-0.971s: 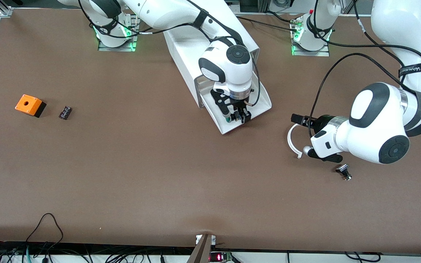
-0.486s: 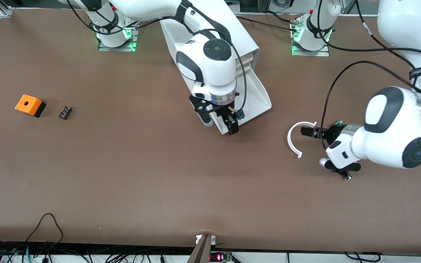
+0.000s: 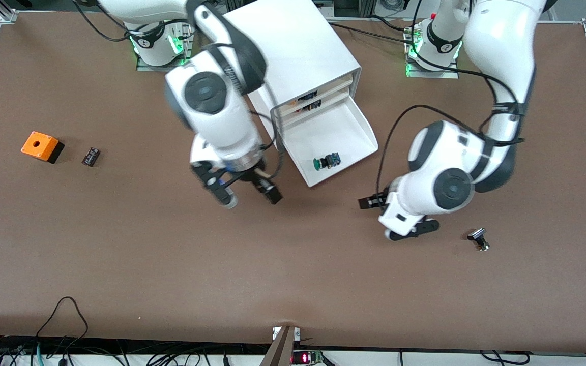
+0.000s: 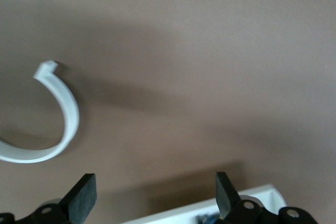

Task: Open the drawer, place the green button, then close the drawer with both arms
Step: 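Withdraw the right gripper while the left gripper pushes the drawer shut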

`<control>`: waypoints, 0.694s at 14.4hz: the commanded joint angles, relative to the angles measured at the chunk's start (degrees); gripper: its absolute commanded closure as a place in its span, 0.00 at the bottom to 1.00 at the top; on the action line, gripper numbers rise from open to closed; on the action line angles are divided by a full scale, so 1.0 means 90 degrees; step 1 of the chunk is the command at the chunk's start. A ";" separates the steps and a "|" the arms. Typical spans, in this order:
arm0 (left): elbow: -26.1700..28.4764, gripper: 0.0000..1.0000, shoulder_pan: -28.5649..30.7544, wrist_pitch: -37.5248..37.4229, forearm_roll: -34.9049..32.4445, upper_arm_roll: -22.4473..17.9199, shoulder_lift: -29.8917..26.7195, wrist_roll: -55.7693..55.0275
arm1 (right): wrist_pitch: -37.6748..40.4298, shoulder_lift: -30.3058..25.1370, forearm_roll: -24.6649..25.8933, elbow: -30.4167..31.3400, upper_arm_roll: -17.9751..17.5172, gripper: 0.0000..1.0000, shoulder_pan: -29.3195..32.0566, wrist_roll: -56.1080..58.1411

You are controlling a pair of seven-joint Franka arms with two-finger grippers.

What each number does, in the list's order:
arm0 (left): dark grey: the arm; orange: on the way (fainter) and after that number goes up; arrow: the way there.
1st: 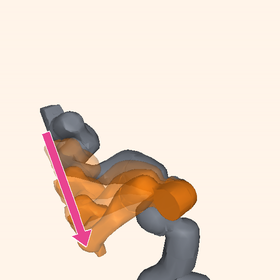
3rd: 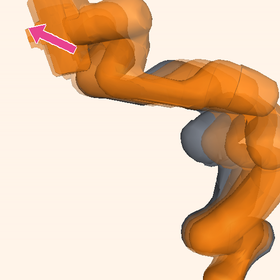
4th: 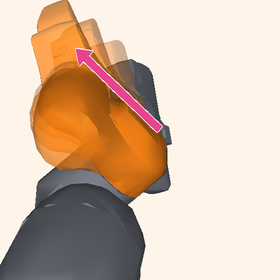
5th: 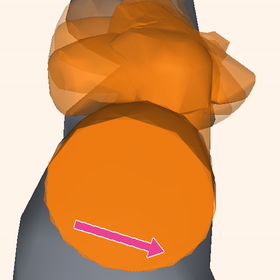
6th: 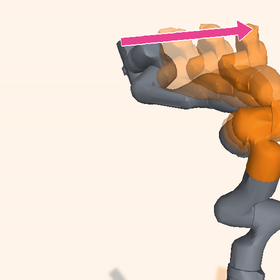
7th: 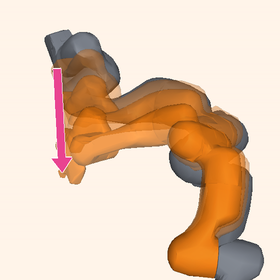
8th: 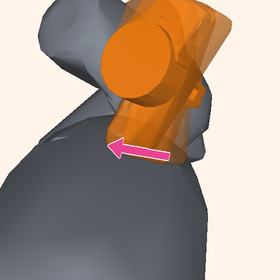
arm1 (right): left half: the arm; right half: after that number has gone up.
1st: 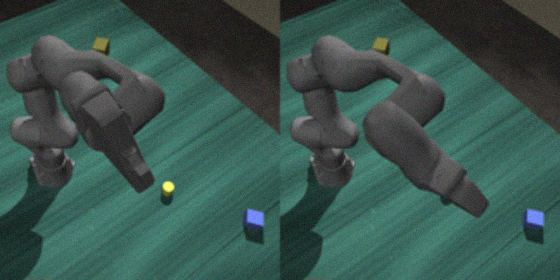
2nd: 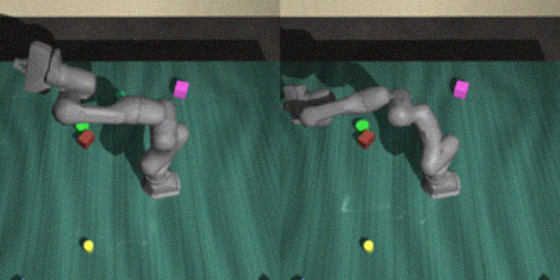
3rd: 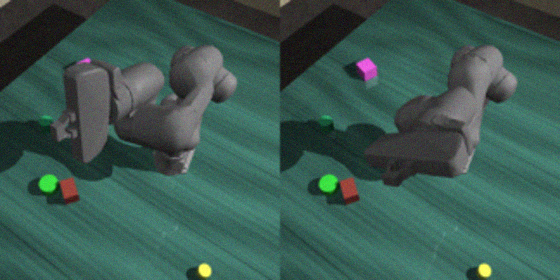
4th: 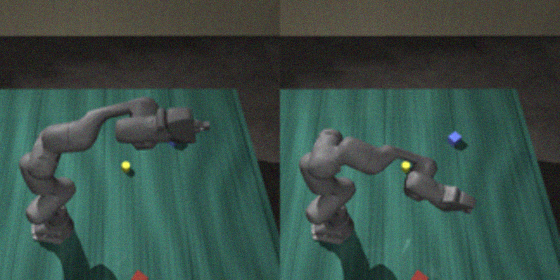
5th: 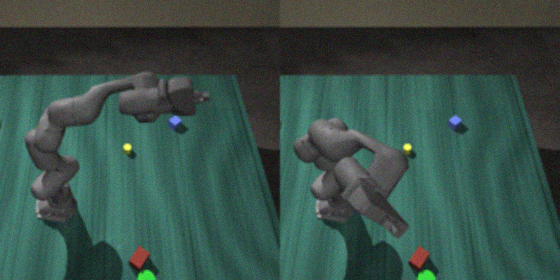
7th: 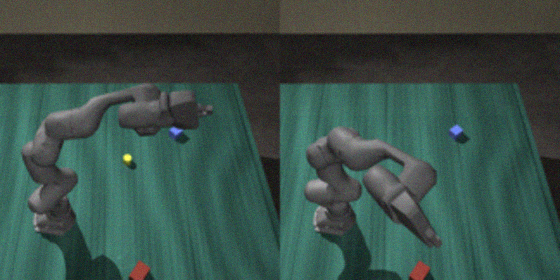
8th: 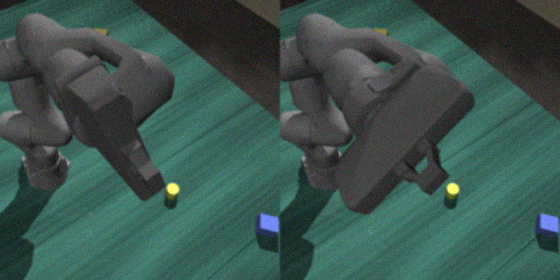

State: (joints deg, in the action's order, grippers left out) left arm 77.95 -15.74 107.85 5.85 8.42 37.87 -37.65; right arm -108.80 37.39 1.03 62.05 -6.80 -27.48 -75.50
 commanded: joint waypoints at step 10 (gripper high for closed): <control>0.3399 0.01 -0.0897 0.2802 -0.0161 0.0119 -0.0985 -0.1783 | 0.0625 -0.1740 -0.0124 0.2088 0.0296 0.00 0.1558 0.5203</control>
State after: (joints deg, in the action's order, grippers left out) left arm 105.06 -23.41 132.78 5.70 9.29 31.44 -52.45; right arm -102.56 28.42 0.18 72.97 -4.69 -14.72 -33.88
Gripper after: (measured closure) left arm 0.004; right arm 0.000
